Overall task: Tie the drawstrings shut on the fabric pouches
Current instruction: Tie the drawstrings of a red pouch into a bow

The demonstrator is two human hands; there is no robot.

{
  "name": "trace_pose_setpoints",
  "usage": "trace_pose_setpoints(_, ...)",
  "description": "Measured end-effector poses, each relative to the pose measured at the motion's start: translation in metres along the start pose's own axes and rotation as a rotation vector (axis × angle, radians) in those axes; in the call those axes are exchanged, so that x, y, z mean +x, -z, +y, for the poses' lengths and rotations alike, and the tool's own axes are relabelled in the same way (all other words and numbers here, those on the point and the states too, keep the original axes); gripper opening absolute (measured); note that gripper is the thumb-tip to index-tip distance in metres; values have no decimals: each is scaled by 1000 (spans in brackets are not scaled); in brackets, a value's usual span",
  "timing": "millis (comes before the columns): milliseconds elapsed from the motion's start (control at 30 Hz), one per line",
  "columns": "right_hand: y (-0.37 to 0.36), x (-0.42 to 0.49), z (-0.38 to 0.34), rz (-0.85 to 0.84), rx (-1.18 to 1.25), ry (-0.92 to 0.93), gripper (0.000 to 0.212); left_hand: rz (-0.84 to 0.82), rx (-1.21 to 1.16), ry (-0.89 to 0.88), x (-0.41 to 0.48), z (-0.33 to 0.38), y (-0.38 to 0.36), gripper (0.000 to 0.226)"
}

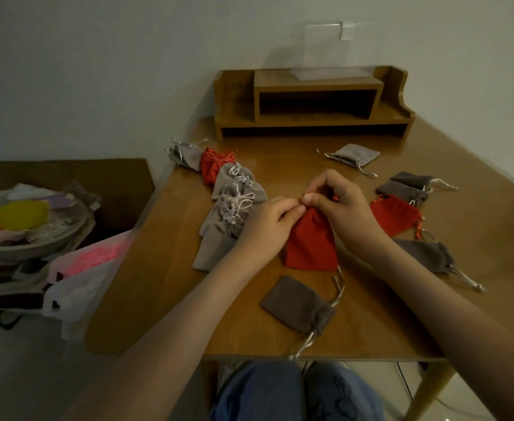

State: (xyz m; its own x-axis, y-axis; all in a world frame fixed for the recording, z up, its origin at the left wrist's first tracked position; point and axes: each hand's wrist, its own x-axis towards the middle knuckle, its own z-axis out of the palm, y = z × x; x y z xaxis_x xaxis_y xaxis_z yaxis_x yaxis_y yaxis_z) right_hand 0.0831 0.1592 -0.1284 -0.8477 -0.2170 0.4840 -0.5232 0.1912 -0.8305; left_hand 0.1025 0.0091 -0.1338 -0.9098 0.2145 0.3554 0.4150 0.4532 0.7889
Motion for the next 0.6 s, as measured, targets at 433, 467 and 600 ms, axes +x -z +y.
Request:
trace_pose_setpoints(433, -2, 1, 1, -80, 118, -47, 15, 9, -451, 101, -1, 3, 2, 14)
trace_pose_setpoints(467, -3, 1, 0, -73, 132, -91, 22, 13, -480, 123, -1, 3, 2, 18)
trace_pose_setpoints(600, -2, -1, -1, -172, 210, -241, 25, 79, -579, 206, -1, 4, 4, 19)
